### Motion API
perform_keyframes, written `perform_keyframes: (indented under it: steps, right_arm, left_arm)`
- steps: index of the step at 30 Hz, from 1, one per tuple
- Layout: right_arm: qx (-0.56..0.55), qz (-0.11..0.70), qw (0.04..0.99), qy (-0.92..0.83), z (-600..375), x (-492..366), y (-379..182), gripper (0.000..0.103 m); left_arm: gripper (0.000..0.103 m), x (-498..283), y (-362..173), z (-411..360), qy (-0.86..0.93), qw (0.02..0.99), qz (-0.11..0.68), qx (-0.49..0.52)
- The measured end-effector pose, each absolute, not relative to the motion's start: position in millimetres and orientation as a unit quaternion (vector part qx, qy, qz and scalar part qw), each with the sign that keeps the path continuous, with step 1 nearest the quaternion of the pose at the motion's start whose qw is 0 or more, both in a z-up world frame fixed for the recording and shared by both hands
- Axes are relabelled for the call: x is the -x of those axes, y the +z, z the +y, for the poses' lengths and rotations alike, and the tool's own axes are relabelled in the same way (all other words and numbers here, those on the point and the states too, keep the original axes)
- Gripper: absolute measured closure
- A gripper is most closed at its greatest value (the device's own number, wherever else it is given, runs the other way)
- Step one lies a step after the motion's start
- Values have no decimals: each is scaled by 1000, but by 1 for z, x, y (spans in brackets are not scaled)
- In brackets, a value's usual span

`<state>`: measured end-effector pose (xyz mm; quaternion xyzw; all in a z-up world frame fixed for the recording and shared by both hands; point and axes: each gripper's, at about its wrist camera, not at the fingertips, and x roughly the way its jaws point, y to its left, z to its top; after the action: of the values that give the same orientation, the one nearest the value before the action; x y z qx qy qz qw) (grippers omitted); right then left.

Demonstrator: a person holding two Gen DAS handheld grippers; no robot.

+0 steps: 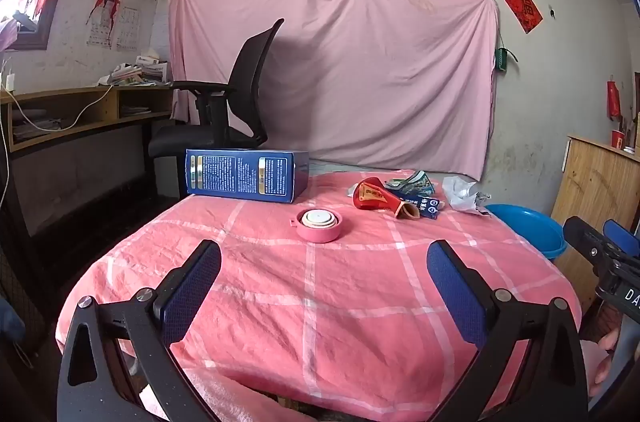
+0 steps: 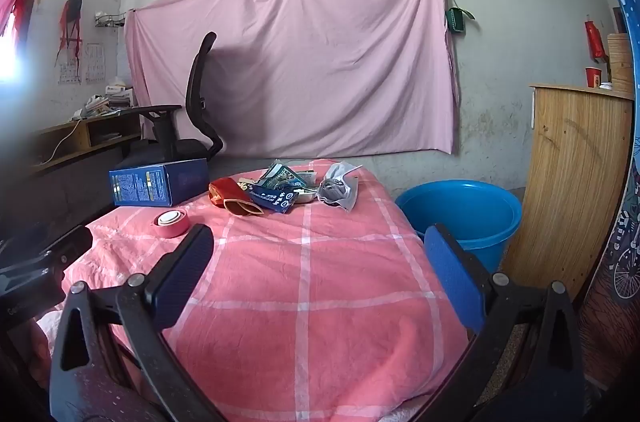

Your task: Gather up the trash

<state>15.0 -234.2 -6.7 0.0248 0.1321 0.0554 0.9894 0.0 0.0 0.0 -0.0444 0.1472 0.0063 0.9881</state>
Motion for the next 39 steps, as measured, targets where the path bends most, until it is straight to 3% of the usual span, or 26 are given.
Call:
perform_keyframes:
  steps: [39]
  right_arm:
    - [-27,135,989,55,-236,-16,-6,0]
  left_arm:
    - [2,-1,-4,-4,10,988,144,46]
